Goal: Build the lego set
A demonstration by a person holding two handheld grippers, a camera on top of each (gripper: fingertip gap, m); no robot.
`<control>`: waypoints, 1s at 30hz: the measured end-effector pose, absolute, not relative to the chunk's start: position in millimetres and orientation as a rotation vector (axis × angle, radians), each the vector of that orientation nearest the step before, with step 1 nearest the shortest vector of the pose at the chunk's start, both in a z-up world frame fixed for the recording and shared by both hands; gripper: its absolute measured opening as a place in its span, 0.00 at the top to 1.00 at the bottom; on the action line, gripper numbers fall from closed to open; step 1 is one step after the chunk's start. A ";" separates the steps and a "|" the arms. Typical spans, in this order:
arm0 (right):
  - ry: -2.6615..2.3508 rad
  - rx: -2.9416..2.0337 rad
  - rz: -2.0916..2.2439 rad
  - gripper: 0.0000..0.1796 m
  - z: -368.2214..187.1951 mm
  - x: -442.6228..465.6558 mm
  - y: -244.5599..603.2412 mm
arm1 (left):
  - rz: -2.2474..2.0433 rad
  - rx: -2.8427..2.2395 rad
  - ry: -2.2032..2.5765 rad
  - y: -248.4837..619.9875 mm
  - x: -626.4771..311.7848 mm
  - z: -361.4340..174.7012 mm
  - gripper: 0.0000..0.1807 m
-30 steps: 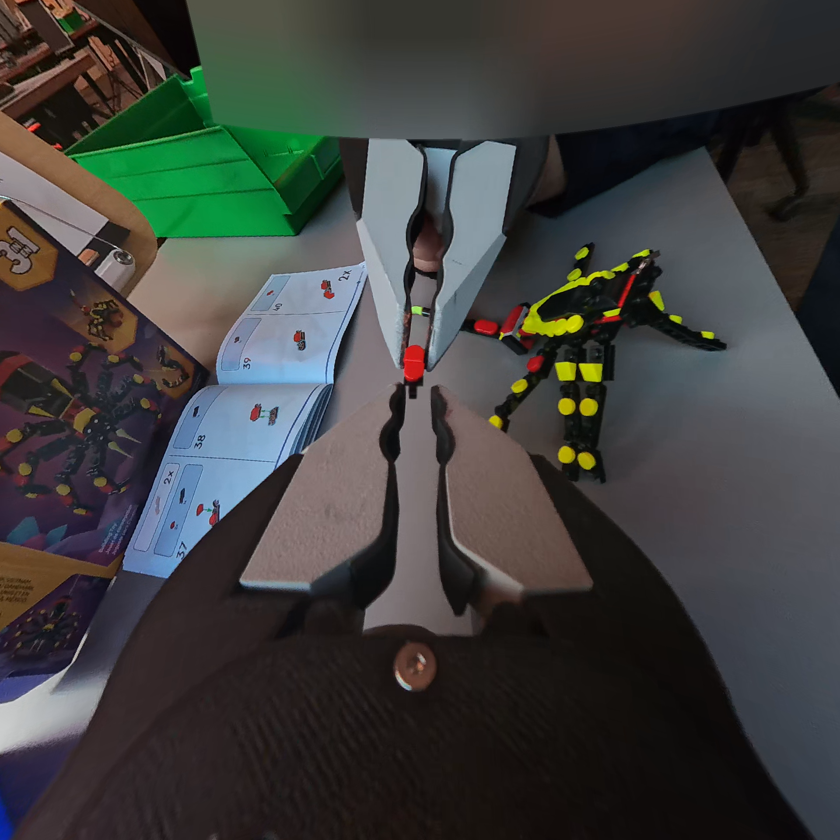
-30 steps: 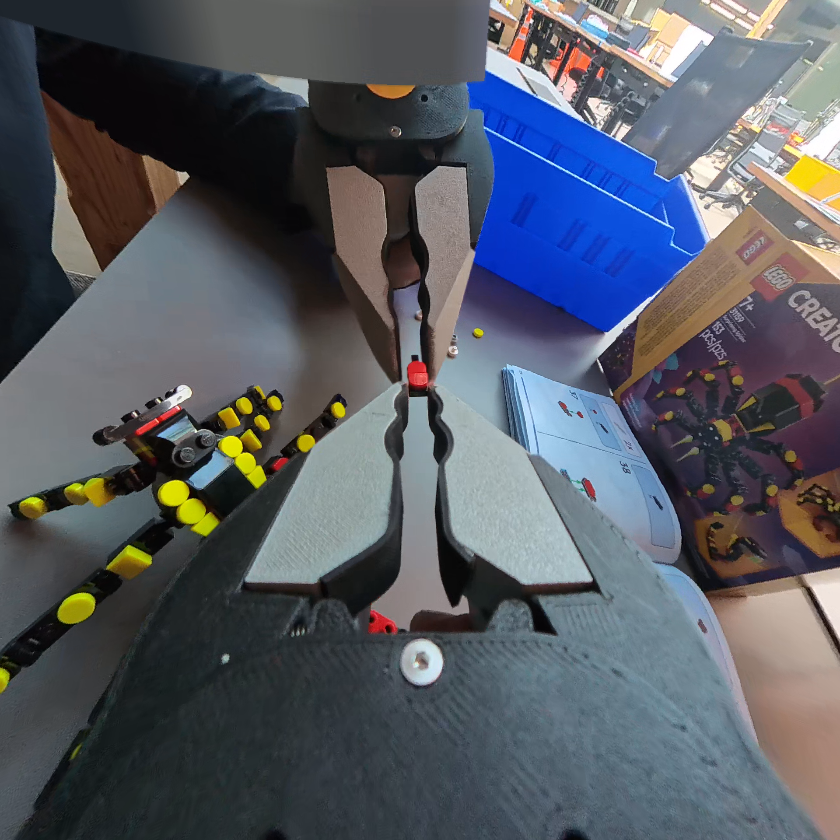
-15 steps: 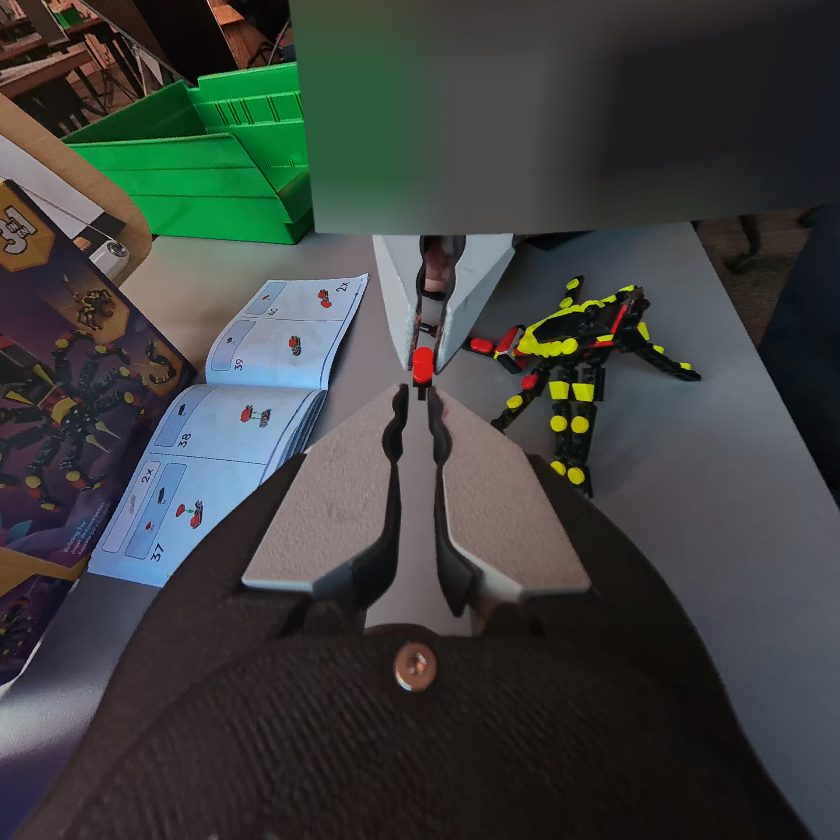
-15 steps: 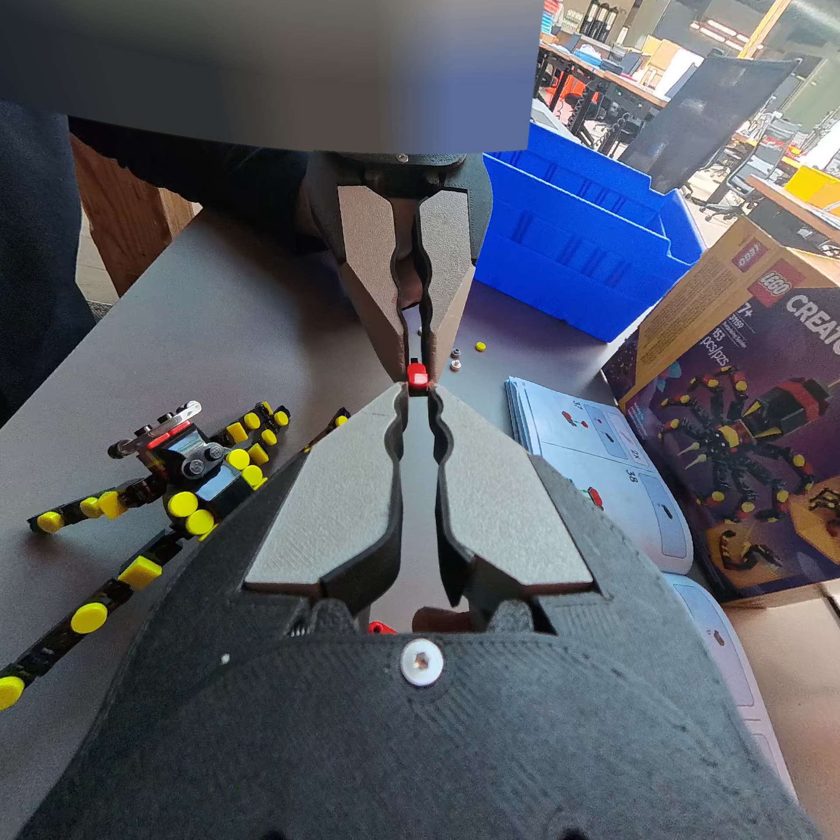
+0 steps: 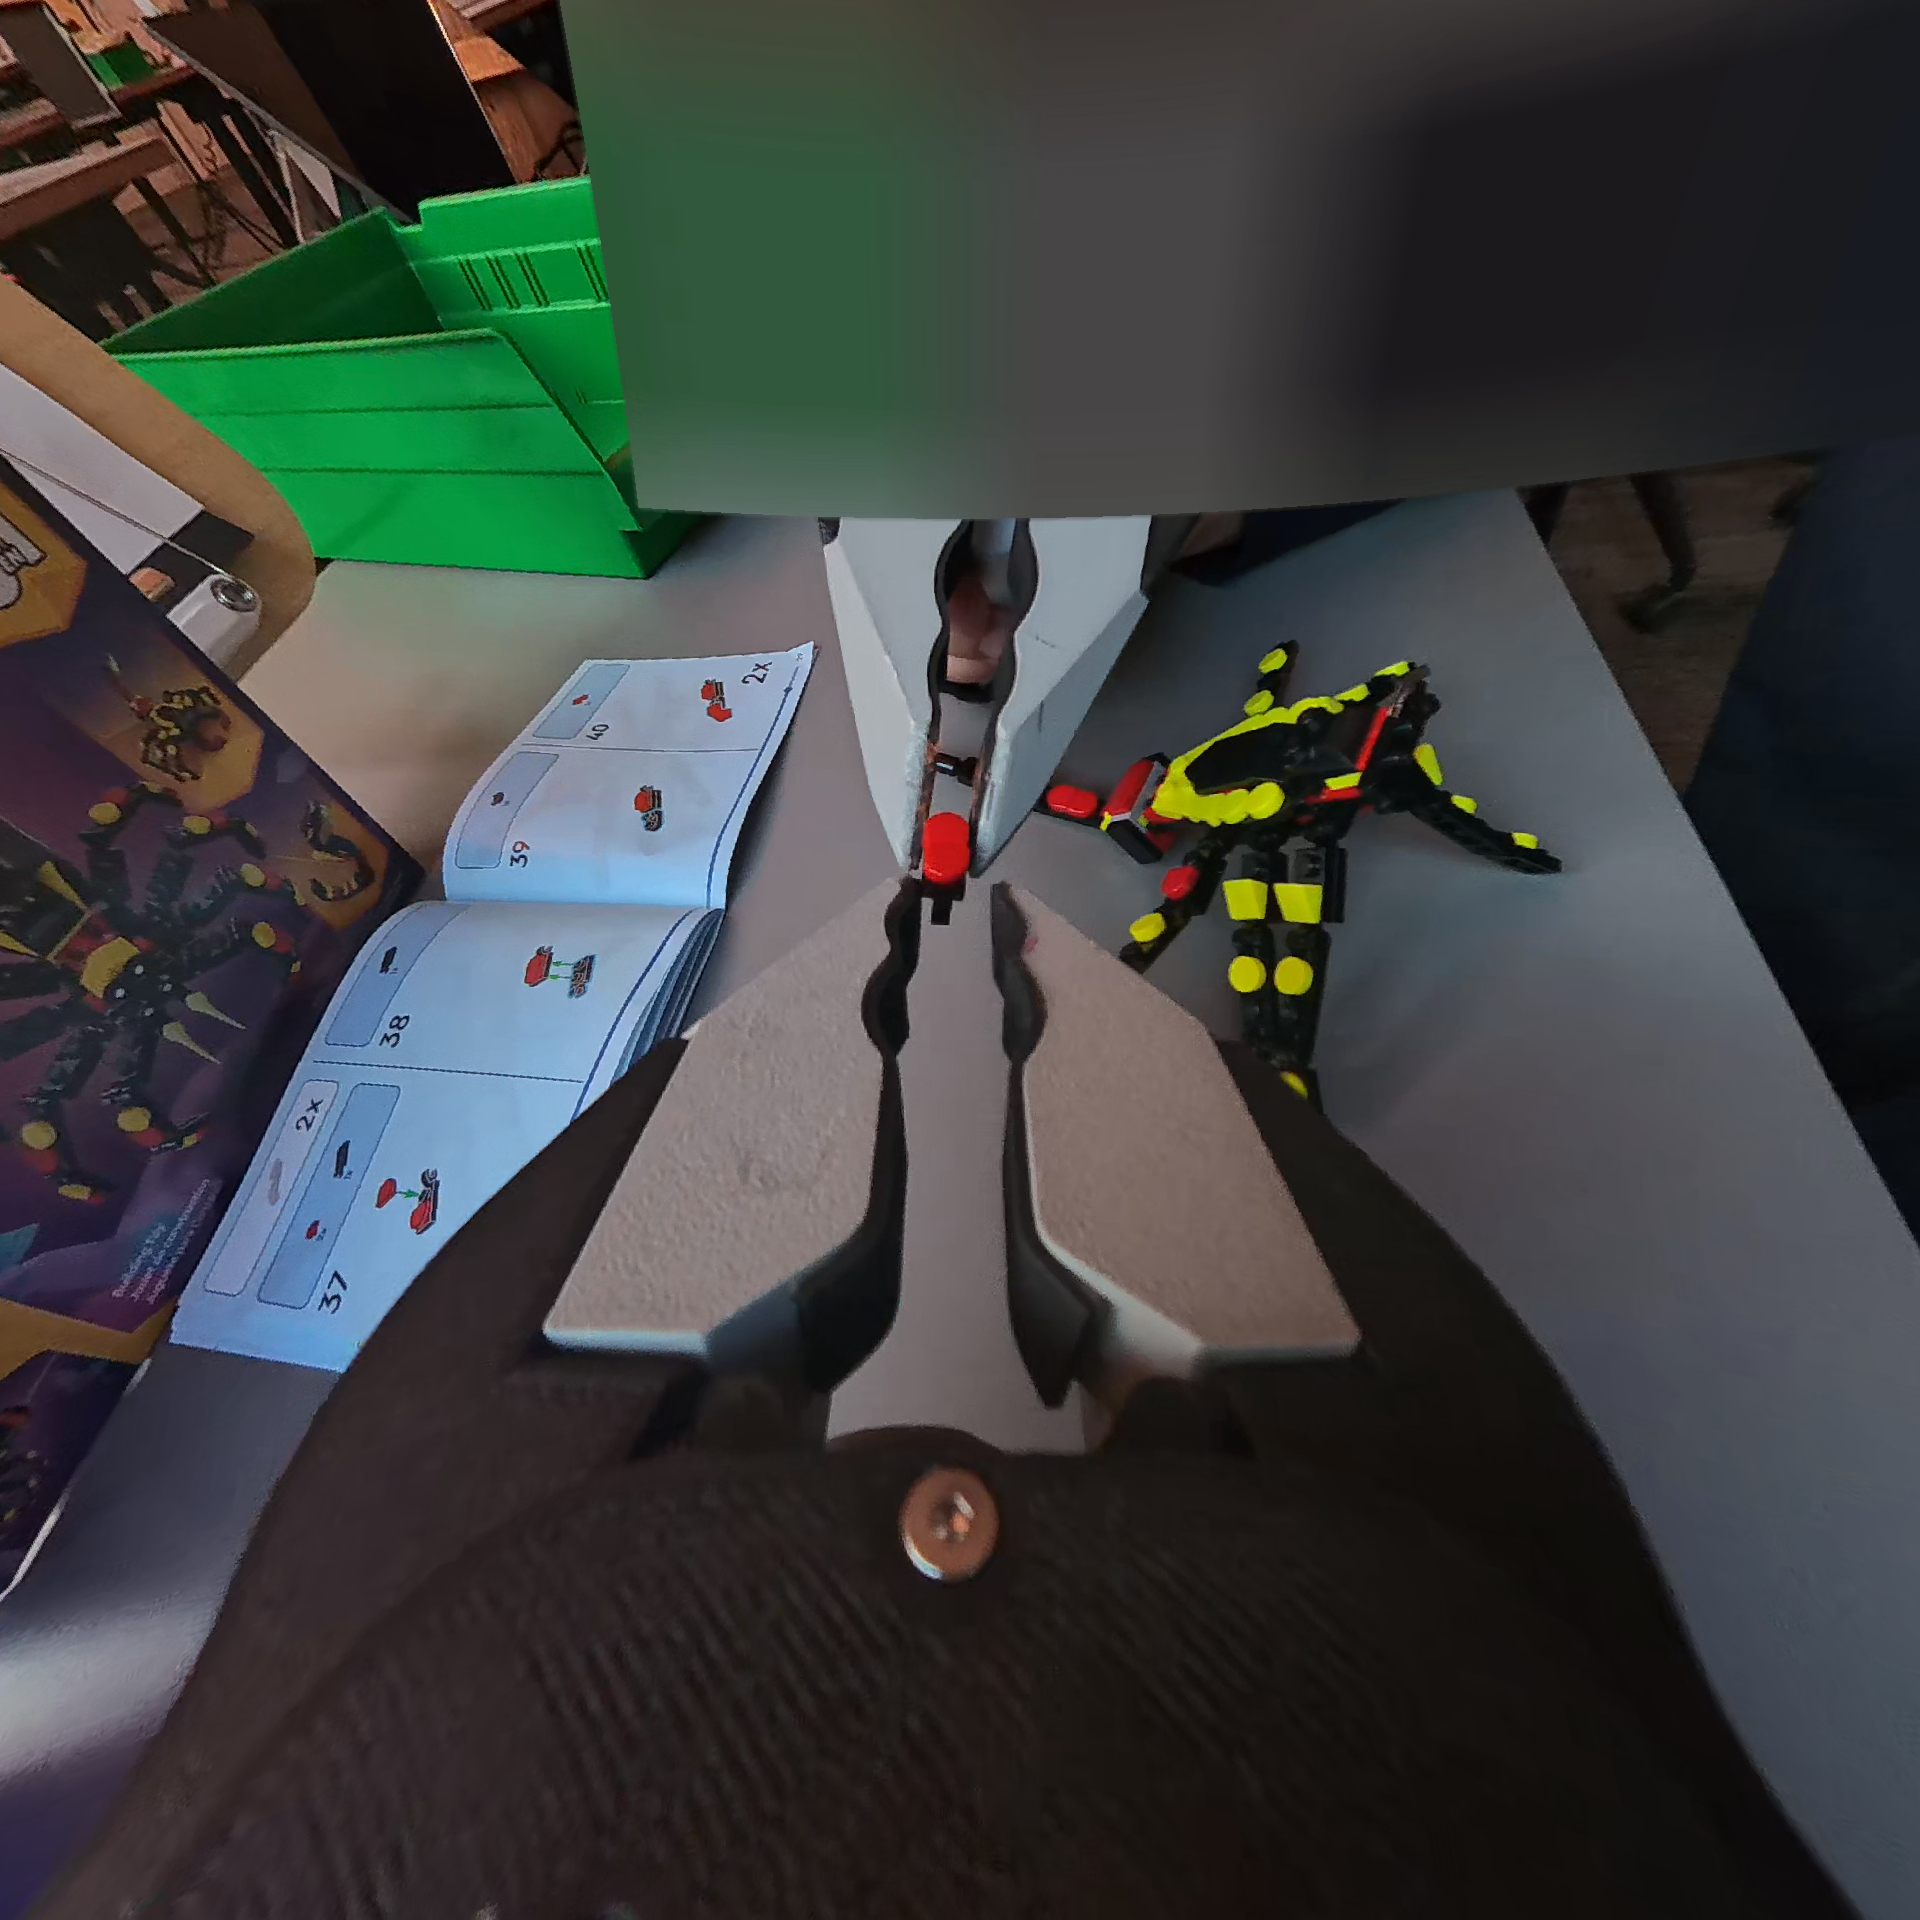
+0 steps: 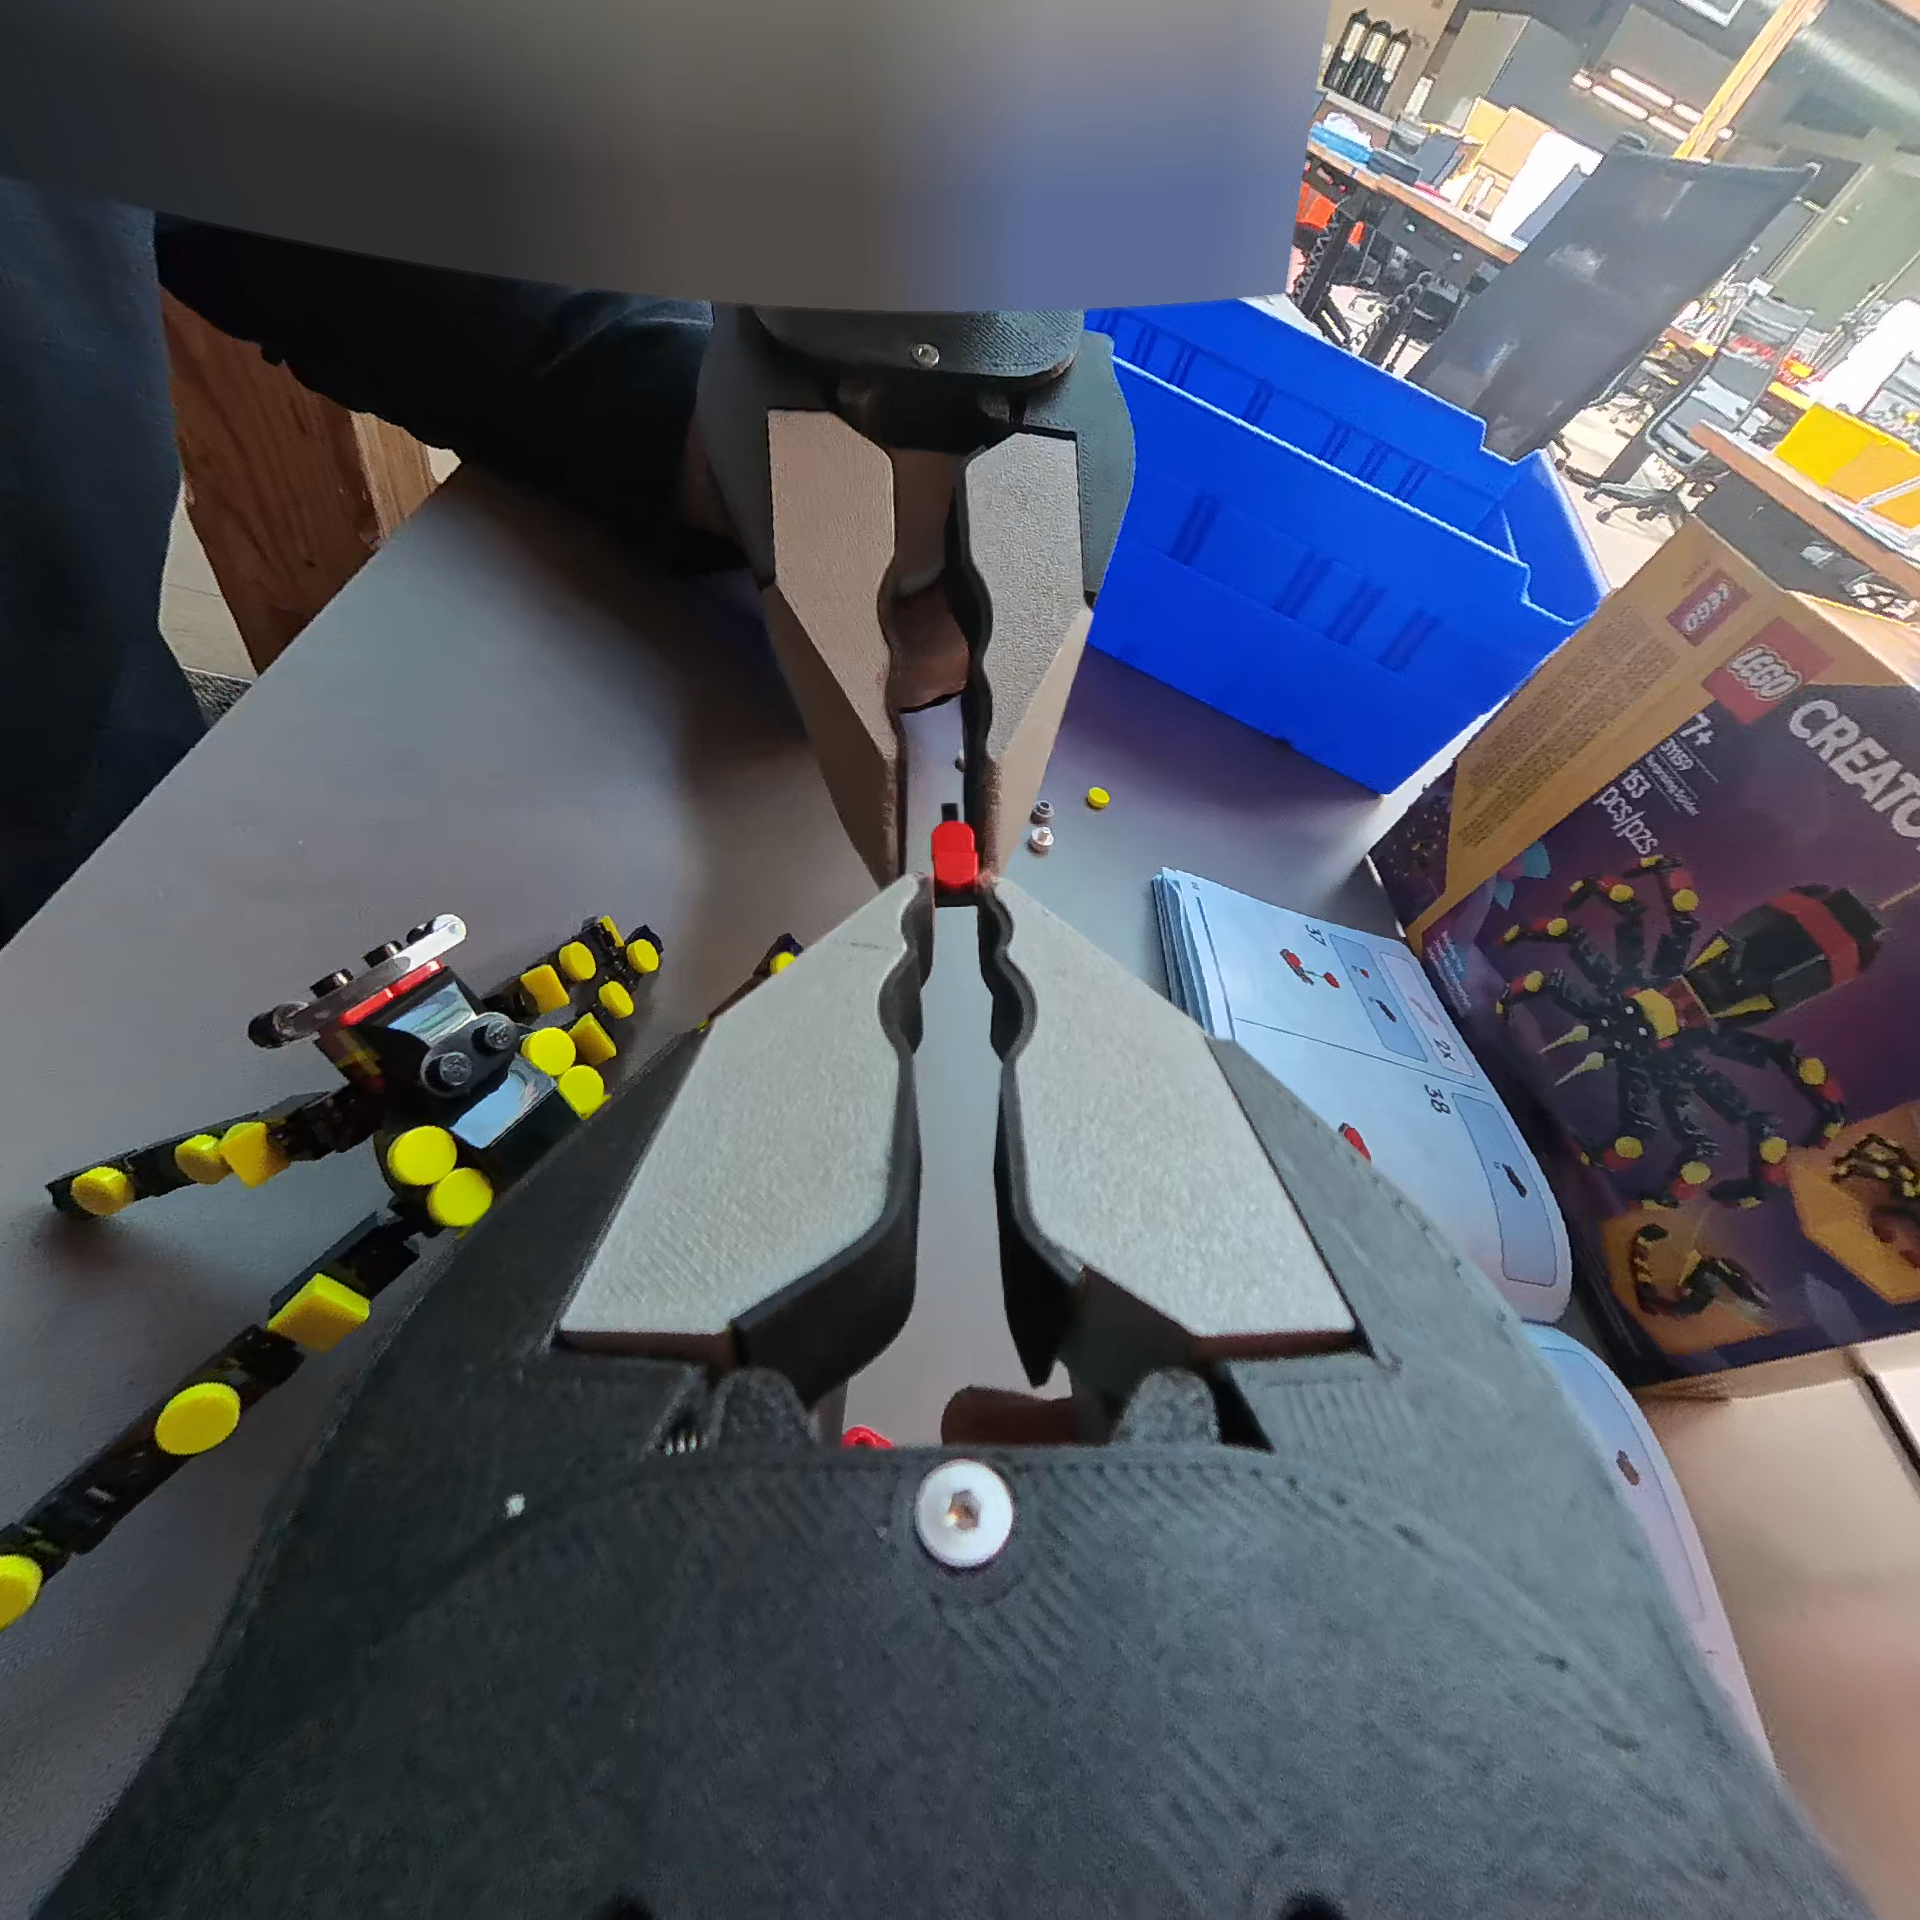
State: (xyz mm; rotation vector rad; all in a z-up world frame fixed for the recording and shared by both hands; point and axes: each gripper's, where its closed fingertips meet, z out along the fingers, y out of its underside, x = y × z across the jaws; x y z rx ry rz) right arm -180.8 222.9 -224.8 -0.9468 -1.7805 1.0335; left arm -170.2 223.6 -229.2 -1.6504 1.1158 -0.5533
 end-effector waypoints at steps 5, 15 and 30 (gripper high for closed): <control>-1.786 -0.944 1.034 0.97 -225.4 -180.7 221.7 | -0.529 -1.646 1.121 224.3 -170.5 -229.4 0.96; -1.809 -0.941 1.019 0.91 -227.8 -179.6 220.6 | -0.479 -1.673 1.146 226.2 -172.6 -236.4 0.97; -1.805 -0.950 1.040 0.97 -226.7 -181.0 217.5 | -0.450 -1.686 1.179 224.3 -170.3 -240.5 0.97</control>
